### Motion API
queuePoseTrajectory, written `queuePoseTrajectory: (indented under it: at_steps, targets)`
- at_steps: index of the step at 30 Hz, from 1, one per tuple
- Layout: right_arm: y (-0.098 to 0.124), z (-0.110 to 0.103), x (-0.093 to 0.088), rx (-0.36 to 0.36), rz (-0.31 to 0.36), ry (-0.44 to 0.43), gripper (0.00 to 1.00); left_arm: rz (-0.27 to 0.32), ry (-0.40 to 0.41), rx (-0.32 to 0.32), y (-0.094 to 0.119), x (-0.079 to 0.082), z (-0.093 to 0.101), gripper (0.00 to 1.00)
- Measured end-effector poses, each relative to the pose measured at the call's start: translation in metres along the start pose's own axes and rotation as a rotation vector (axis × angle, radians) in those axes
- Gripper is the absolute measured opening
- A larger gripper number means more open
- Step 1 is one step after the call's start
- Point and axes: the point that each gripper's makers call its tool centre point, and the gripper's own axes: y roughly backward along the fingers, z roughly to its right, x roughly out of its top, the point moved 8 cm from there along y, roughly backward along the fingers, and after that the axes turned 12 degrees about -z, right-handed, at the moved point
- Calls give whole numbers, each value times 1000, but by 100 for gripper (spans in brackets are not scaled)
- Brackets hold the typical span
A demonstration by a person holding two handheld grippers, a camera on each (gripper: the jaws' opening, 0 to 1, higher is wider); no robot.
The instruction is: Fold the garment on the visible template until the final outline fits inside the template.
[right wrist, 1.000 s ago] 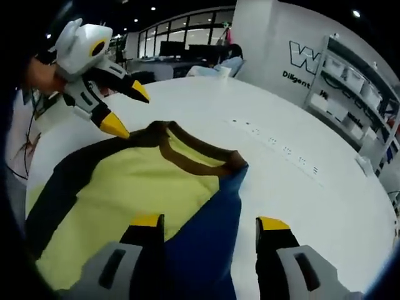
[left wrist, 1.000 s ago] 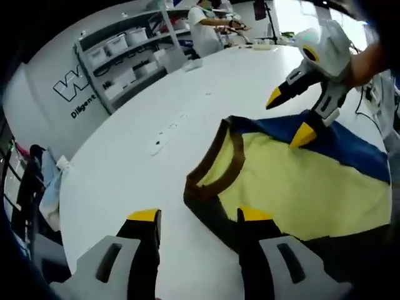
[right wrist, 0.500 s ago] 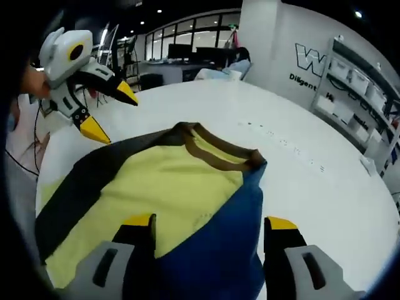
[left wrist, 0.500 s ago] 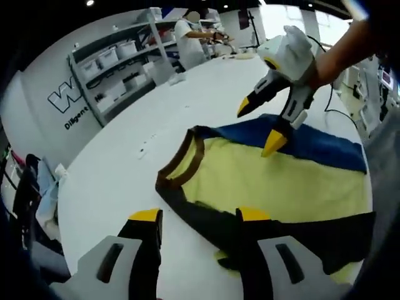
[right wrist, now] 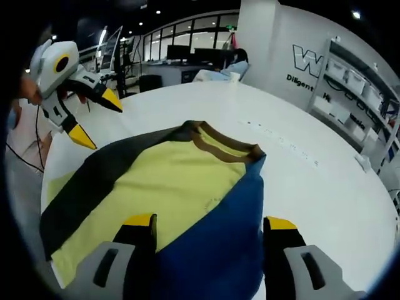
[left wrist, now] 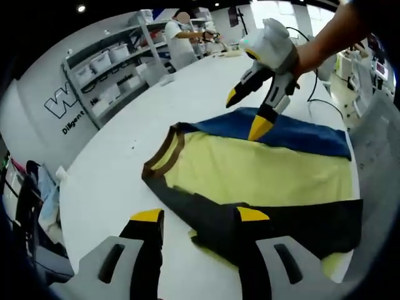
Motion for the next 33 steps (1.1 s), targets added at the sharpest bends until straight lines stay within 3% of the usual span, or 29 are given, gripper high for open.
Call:
queuePoseTrajectory:
  at_steps: [15, 22, 26, 33]
  targets:
    - [12, -11, -24, 12, -7, -8, 67, 23, -28, -10, 17, 2, 30, 42]
    - [19, -11, -30, 9, 5, -43, 66, 67, -43, -70, 27, 3, 47, 43]
    - [22, -11, -33, 8, 2, -47, 66, 53, -118, -92, 30, -5, 64, 42]
    - [22, -13, -33, 15, 2, -65, 66, 36, -146, -129, 33, -15, 83, 41]
